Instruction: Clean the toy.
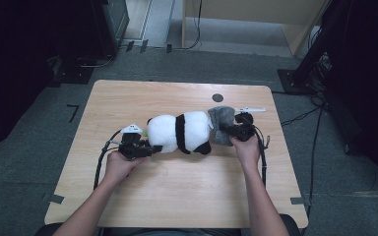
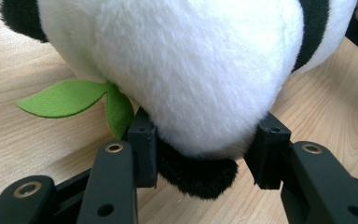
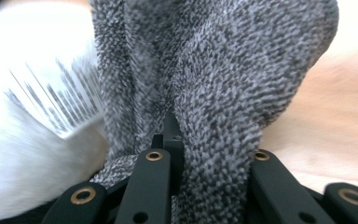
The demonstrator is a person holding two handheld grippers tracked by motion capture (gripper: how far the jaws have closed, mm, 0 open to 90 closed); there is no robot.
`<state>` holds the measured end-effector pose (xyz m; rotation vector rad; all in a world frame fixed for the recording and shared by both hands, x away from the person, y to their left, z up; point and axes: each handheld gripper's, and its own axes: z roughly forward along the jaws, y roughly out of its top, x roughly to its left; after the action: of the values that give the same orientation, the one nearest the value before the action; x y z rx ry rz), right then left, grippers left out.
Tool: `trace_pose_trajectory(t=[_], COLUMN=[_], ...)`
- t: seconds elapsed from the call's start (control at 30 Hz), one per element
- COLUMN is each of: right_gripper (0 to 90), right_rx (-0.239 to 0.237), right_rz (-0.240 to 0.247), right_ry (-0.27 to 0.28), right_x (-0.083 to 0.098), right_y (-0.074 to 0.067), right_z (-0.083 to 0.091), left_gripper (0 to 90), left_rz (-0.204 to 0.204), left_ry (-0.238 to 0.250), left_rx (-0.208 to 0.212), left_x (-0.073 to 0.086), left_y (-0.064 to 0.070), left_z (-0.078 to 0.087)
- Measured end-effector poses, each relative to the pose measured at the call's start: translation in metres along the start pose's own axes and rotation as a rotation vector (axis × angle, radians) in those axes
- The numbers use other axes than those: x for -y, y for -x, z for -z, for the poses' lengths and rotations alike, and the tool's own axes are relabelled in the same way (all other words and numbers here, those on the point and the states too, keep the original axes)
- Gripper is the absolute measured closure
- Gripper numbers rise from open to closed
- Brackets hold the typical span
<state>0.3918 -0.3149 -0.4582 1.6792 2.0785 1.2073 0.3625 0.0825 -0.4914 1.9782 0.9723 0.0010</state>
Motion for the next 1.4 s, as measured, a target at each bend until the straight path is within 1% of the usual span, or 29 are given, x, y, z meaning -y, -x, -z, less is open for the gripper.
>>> trace_pose_trajectory(t=[0.07, 0.13, 0.2, 0.23, 0.27, 0.33, 0.37, 0.4, 0.47, 0.5, 0.6, 0.67, 0.77, 0.87, 0.9, 0.97, 1.03, 1.07, 1.17, 1.23, 1.27, 1.3, 1.4], right_gripper=[79.4, 79.4, 79.4, 79.4, 79.4, 79.5, 79.6, 79.7, 79.8, 79.8, 79.8, 79.7, 79.8, 79.5, 79.5, 79.5, 79.5, 79.6, 79.5, 79.5, 79.5, 79.5, 79.5], right_rx=[-0.001, -0.018, -0.044, -0.053, -0.054, -0.051, -0.041, -0.035, -0.041, -0.042, -0.025, -0.027, -0.033, -0.017, -0.008, -0.005, 0.007, 0.014, 0.016, 0.004, -0.001, -0.011, -0.039], right_rz=[0.006, 0.018, 0.057, 0.079, 0.101, 0.119, 0.125, 0.115, 0.084, 0.08, 0.082, 0.081, 0.064, 0.077, 0.077, 0.057, 0.055, 0.065, 0.074, 0.084, 0.101, 0.108, 0.154], right_ry=[0.042, 0.08, 0.101, 0.099, 0.09, 0.055, 0.047, 0.044, 0.038, 0.029, -0.029, -0.053, -0.091, -0.121, -0.132, -0.11, -0.072, -0.049, 0.012, 0.049, 0.068, 0.077, 0.105], right_x=[-0.004, -0.007, -0.009, -0.01, -0.009, -0.006, -0.003, -0.001, 0.002, 0.003, 0.008, 0.012, 0.016, 0.018, 0.018, 0.016, 0.012, 0.01, 0.004, -0.002, -0.004, -0.007, -0.013], right_y=[-0.002, -0.007, -0.017, -0.023, -0.028, -0.035, -0.036, -0.036, -0.033, -0.032, -0.03, -0.028, -0.027, -0.027, -0.025, -0.021, -0.019, -0.019, -0.023, -0.03, -0.035, -0.041, -0.059], right_z=[0.011, 0.017, 0.017, 0.014, 0.01, 0.0, -0.005, -0.009, -0.012, -0.014, -0.022, -0.028, -0.036, -0.038, -0.037, -0.029, -0.015, -0.008, 0.013, 0.026, 0.031, 0.036, 0.047], left_gripper=[53.1, 53.1, 53.2, 53.3, 53.3, 53.6, 53.6, 53.6, 53.6, 53.6, 53.5, 53.4, 53.1, 52.5, 52.4, 52.3, 52.0, 51.8, 51.3, 51.2, 51.0, 50.8, 49.8], left_rz=[-0.002, -0.002, -0.004, -0.004, -0.004, -0.007, -0.005, -0.002, 0.0, 0.0, 0.002, 0.001, -0.002, -0.014, -0.015, -0.011, -0.011, -0.011, -0.01, -0.01, -0.011, -0.014, -0.017], left_ry=[0.001, 0.002, 0.003, 0.006, 0.007, 0.01, 0.012, 0.015, 0.019, 0.021, 0.023, 0.027, 0.031, 0.032, 0.034, 0.034, 0.035, 0.037, 0.036, 0.034, 0.035, 0.034, 0.04], left_rx=[0.0, -0.003, -0.005, -0.006, -0.007, -0.01, -0.01, -0.01, -0.008, -0.007, -0.009, -0.011, -0.013, -0.019, -0.02, -0.019, -0.02, -0.022, -0.024, -0.026, -0.026, -0.027, -0.032], left_x=[0.0, 0.0, 0.0, 0.001, 0.002, 0.003, 0.004, 0.003, 0.004, 0.004, 0.004, 0.005, 0.006, 0.007, 0.008, 0.008, 0.008, 0.008, 0.008, 0.008, 0.008, 0.008, 0.008], left_y=[0.001, 0.002, 0.002, 0.003, 0.003, 0.003, 0.003, 0.003, 0.003, 0.003, 0.003, 0.004, 0.003, 0.004, 0.004, 0.004, 0.004, 0.004, 0.005, 0.006, 0.006, 0.006, 0.005], left_z=[0.0, 0.0, 0.0, 0.0, 0.0, -0.001, -0.001, -0.001, -0.001, -0.001, -0.001, -0.001, -0.002, -0.001, -0.001, -0.001, -0.001, -0.001, 0.0, 0.0, 0.0, 0.001, 0.001])
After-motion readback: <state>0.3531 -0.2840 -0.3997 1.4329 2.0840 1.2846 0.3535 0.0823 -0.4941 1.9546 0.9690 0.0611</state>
